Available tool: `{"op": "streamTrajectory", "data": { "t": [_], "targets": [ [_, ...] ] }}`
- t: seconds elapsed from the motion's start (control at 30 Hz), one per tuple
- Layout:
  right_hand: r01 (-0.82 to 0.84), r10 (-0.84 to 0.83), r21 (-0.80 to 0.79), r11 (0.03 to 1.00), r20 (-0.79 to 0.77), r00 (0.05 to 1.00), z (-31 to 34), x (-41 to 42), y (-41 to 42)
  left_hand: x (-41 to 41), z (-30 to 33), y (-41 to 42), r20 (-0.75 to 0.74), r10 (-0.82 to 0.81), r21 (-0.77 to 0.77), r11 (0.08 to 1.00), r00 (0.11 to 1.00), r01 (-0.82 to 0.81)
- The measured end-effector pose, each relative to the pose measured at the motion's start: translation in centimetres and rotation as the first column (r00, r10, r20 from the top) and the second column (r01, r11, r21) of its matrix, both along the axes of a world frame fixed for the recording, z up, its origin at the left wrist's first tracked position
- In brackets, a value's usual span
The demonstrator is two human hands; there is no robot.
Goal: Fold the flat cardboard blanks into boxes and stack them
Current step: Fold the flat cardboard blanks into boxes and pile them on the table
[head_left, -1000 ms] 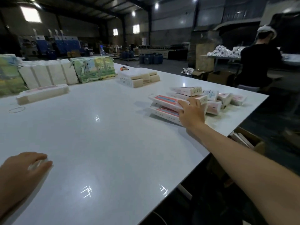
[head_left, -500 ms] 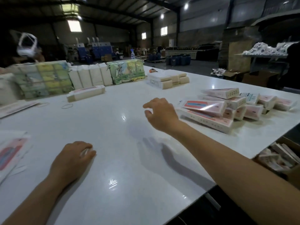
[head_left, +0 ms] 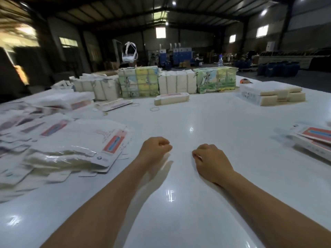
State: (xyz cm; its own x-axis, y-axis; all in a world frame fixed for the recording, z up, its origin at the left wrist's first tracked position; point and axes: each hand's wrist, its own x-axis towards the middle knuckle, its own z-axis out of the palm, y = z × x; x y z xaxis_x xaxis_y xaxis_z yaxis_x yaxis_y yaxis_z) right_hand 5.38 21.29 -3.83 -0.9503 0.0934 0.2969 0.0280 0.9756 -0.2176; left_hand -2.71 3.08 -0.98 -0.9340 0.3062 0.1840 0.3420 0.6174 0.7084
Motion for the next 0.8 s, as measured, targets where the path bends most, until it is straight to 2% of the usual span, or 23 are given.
{"op": "streamTrajectory", "data": {
  "t": [0.07, 0.1, 0.17, 0.2, 0.27, 0.47, 0.53, 0.63, 0.8],
  "targets": [
    [0.003, -0.003, 0.002, 1.000, -0.021, 1.000, -0.2, -0.1, -0.1, -2.8, 1.7, -3.1, -0.067, 0.196, -0.139, 0.969, 0.978, -0.203],
    [0.011, -0.011, 0.009, 1.000, -0.027, 1.000, -0.3, -0.2, -0.1, -4.1, 2.3, -5.1, -0.118, 0.317, -0.257, 0.906, 0.941, -0.337],
    [0.029, -0.028, 0.024, 0.999, -0.034, 0.999, -0.3, -0.4, -0.1, -6.0, 3.1, -8.9, -0.175, 0.506, -0.473, 0.709, 0.845, -0.523],
    [0.035, -0.034, 0.028, 0.999, -0.038, 0.999, -0.3, -0.6, -0.1, -6.5, 3.1, -10.5, -0.171, 0.556, -0.549, 0.632, 0.814, -0.547],
    [0.041, -0.039, 0.031, 0.999, -0.050, 0.998, -0.4, -0.7, -0.2, -7.5, 2.9, -12.3, -0.148, 0.584, -0.633, 0.564, 0.798, -0.530],
    [0.027, -0.028, -0.009, 1.000, -0.067, 0.997, -0.4, -0.6, -0.2, -9.4, 3.5, -13.1, -0.065, 0.629, -0.611, 0.588, 0.775, -0.529],
    [0.027, -0.027, -0.012, 1.000, -0.064, 0.998, -0.3, -0.6, -0.2, -9.8, 3.8, -13.5, -0.040, 0.624, -0.562, 0.631, 0.780, -0.534],
    [0.029, -0.030, -0.013, 0.999, -0.057, 0.998, -0.3, -0.6, -0.2, -10.4, 4.6, -14.2, 0.069, 0.585, -0.423, 0.751, 0.808, -0.507],
    [0.027, -0.028, -0.006, 1.000, -0.062, 0.998, -0.3, -0.6, -0.2, -11.0, 6.0, -15.9, 0.111, 0.565, -0.275, 0.808, 0.818, -0.521]
  ]
}}
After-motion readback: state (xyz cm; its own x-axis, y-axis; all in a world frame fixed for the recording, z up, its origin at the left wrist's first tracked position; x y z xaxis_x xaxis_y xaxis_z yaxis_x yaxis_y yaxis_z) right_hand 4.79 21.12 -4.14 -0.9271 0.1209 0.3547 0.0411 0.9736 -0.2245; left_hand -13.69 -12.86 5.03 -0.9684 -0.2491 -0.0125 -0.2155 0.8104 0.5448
